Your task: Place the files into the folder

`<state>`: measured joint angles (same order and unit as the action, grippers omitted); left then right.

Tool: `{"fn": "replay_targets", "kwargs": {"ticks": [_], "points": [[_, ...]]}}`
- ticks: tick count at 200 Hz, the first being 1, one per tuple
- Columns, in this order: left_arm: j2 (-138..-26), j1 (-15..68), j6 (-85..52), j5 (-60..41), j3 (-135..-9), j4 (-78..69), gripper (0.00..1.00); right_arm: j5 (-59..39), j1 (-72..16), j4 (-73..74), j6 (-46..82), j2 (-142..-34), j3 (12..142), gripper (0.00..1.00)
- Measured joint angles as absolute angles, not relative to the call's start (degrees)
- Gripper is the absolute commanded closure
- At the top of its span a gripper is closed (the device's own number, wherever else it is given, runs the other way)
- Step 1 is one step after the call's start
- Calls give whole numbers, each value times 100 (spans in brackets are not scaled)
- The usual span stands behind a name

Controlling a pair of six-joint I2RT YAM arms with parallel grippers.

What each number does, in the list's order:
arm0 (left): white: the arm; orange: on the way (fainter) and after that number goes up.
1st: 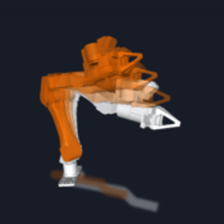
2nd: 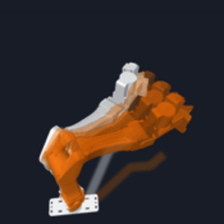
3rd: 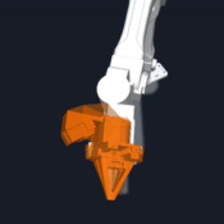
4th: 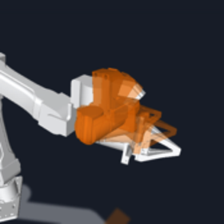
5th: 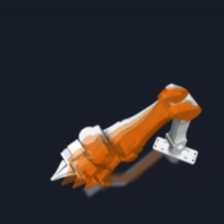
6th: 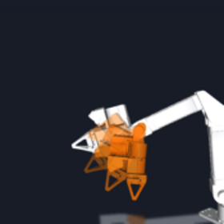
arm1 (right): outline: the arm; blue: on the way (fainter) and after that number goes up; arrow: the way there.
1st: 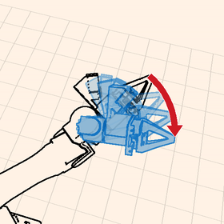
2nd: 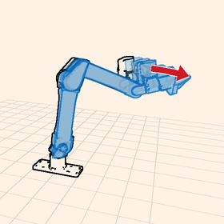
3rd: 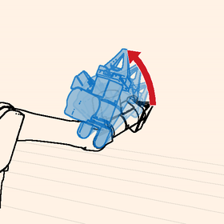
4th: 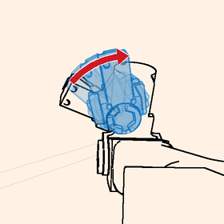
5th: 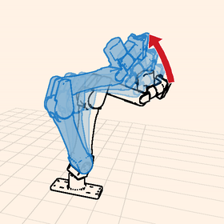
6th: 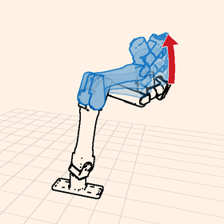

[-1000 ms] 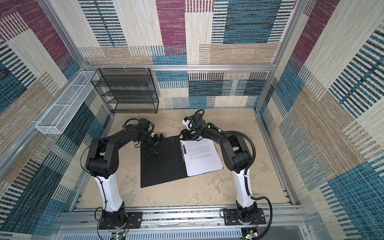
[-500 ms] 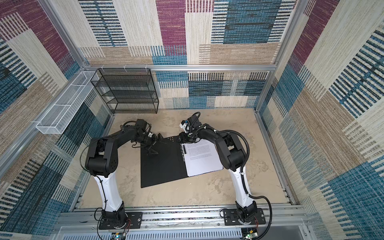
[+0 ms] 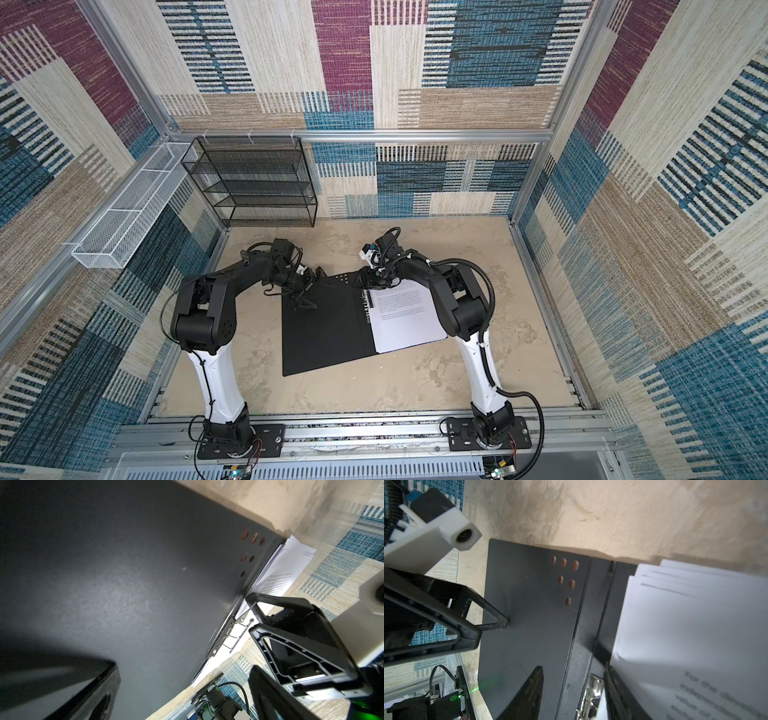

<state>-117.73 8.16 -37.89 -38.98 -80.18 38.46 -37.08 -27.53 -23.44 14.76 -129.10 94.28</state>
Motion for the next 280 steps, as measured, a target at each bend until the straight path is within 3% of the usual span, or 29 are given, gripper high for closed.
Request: {"fn": "replay_targets", "kwargs": {"ticks": [92, 161, 192, 236, 258, 280], "points": [[-11799, 757, -3798, -4049, -8012, 3837, 0, -4346, -2746, -2335, 1474, -12746, 9461, 49], [-11767, 718, -3798, -4125, -8005, 3830, 0, -4838, -2755, -2285, 1389, -11622, 8353, 51], [-11629, 735, -3774, -4007, -8016, 3828, 0, -4482, -2818, -2381, 1398, -11052, 7594, 53], [-10930, 1223, -3562, -3026, -8361, 4143, 0, -3972, -2832, -2082, 1831, -10007, 7159, 54], [-10652, 1623, -3441, -2681, -8696, 4257, 0, -3830, -2829, -2036, 2082, -9797, 6965, 62], [-10805, 1848, -3435, -2408, -8949, 4401, 19, -3846, -2827, -1953, 2552, -9736, 6733, 63]]}}
